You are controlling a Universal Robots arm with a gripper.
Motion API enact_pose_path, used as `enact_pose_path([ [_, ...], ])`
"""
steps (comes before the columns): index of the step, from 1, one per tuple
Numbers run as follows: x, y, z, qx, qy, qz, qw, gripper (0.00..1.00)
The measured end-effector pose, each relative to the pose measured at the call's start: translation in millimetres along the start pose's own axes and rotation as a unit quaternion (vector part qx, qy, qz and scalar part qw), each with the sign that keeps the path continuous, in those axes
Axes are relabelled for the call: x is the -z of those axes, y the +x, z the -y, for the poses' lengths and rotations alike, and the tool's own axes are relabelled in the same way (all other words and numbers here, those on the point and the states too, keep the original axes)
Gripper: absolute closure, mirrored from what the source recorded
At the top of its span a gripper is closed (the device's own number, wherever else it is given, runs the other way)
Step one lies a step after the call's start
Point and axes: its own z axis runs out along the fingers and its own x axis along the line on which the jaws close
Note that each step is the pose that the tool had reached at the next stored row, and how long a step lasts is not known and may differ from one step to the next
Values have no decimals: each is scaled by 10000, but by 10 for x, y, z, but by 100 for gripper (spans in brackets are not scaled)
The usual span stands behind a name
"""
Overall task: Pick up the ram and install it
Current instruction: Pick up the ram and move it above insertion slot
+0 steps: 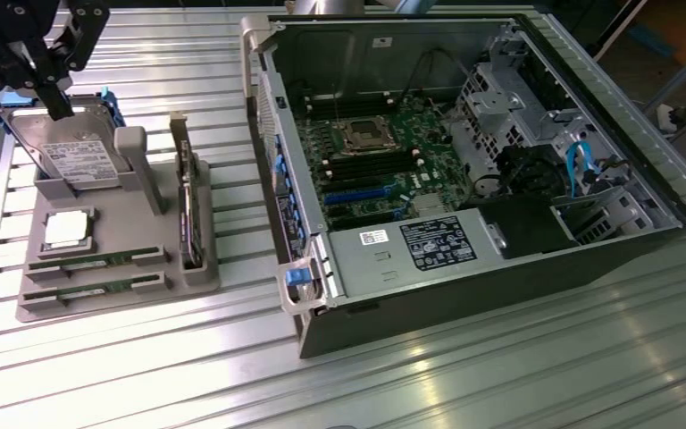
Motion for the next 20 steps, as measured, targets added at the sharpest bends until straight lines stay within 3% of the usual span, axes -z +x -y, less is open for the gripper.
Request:
enact_pose_path([
  [11, 0, 0, 0, 524, -13, -23, 9986, 89],
  [20, 0, 0, 0, 904, -22, -40, 9959, 89],
])
